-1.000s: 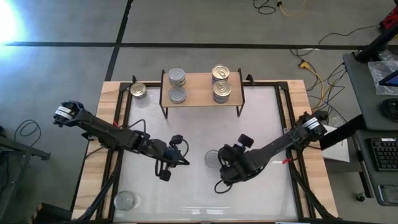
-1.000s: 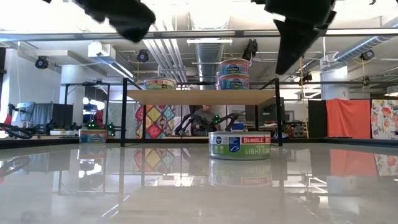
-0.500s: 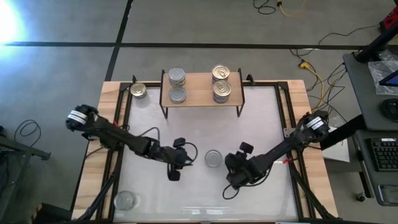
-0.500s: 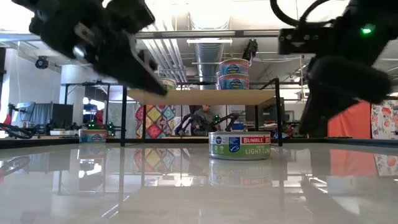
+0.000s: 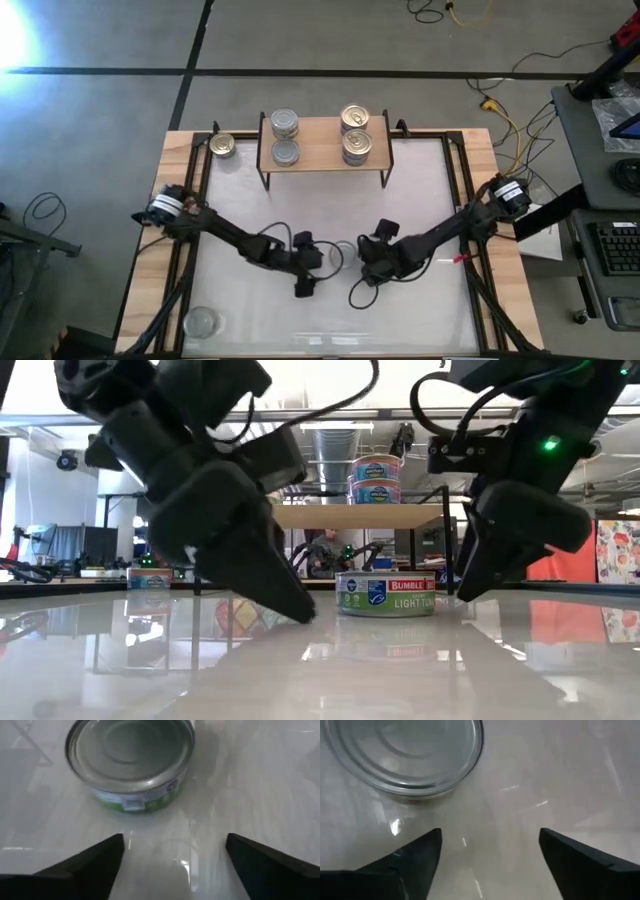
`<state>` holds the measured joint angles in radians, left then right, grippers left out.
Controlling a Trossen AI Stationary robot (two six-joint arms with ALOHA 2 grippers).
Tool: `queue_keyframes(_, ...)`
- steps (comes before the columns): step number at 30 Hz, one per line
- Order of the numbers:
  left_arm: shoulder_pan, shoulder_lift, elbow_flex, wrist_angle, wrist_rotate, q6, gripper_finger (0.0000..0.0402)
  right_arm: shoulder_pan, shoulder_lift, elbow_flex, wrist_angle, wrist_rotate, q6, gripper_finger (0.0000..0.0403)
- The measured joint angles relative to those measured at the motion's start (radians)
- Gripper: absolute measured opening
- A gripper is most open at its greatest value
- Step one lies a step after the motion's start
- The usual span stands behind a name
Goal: Stack canned seafood by type on shelf
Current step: Stack the green tuna can on top of the green tuna can on the shelf
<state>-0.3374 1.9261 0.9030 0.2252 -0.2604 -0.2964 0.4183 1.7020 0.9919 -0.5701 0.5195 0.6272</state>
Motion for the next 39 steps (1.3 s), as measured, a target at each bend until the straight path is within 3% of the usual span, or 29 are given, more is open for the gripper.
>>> queue_keyframes(6,-0.001,0.097,0.065,0.017,-0.062,-0.071,0.0384,-0.045,0.000,-0.017,0.039,0.005,-0.111,0.0366)
queue_keyframes(14,0.008,0.106,0.067,0.020,-0.107,-0.074,0.0386,-0.094,0.000,-0.065,0.232,-0.005,-0.260,0.0368)
queue_keyframes(29,0.031,0.022,0.052,-0.093,-0.161,0.013,0.0387,-0.106,-0.022,-0.063,0.211,-0.027,-0.284,0.0368)
queue_keyframes(39,0.073,0.038,0.031,0.027,-0.072,0.092,0.0387,-0.142,-0.009,-0.063,0.248,0.006,-0.298,0.0368)
